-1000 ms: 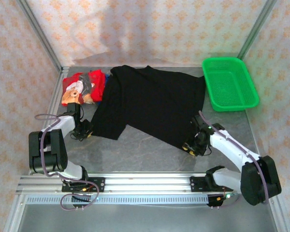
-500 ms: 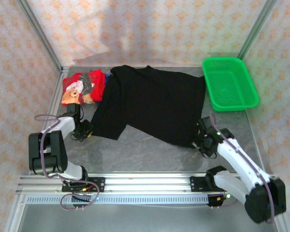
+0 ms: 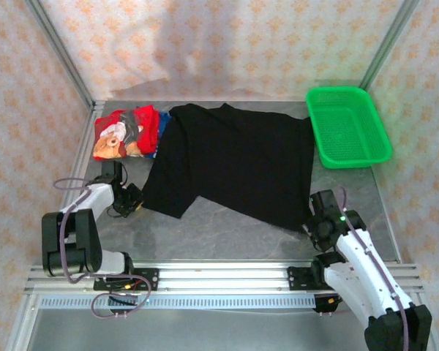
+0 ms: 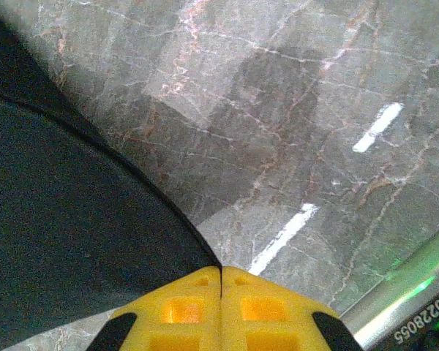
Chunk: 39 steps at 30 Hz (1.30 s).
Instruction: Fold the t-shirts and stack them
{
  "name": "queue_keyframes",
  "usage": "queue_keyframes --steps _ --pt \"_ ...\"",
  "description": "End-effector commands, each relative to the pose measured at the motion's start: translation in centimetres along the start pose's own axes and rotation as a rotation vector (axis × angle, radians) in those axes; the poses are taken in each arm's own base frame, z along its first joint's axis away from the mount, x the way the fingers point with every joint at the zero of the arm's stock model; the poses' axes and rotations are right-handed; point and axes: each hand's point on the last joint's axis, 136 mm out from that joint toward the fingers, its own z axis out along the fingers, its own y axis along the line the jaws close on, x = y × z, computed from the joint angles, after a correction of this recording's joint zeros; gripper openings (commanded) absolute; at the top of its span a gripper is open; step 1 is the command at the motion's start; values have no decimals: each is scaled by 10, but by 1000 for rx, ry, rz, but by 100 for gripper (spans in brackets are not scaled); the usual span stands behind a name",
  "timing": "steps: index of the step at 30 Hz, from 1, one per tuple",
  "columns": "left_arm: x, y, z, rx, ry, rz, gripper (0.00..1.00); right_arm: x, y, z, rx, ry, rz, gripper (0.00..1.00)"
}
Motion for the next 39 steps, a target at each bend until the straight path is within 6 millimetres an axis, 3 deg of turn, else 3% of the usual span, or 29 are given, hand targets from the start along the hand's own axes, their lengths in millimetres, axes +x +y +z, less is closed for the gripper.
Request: queue_keyframes --steps 1,5,8,11,15,21,24,25,27,29,31,35,39 --pt "9 1 -14 29 -7 -35 0 -8 -11 -14 -28 -68 137 0" --pt "5 -16 -32 103 -28 -53 0 -15 4 -28 -138 -89 234 0" --pt "-4 -36 -50 177 -57 -60 0 -15 40 -30 -271 -33 251 0" --pt "-23 -67 -85 286 -114 -66 0 -25 80 -42 -357 -12 218 0" --pt "-60 -125 -170 452 -257 -18 0 -57 146 -95 -532 -45 164 0" --pt "-100 -197 -290 676 -419 27 0 -110 215 -189 -713 -125 85 0" --pt "-118 -233 -372 841 -542 33 0 -131 250 -241 -868 -143 65 0" --pt "-122 -242 -396 882 -580 43 0 -135 259 -258 -912 -151 56 0" --pt "-124 -259 -465 974 -693 75 0 -140 277 -302 -1011 -172 23 0" --pt "-123 -267 -514 1045 -775 95 0 -142 286 -337 -1084 -196 0 0" --pt "-124 -273 -548 1109 -836 91 0 -143 290 -370 -1147 -228 -19 0" --pt "-134 -291 -583 1247 -861 71 0 -146 300 -423 -1242 -278 -56 0" --pt "-158 -315 -570 1307 -809 45 0 -162 320 -443 -1261 -316 -92 0"
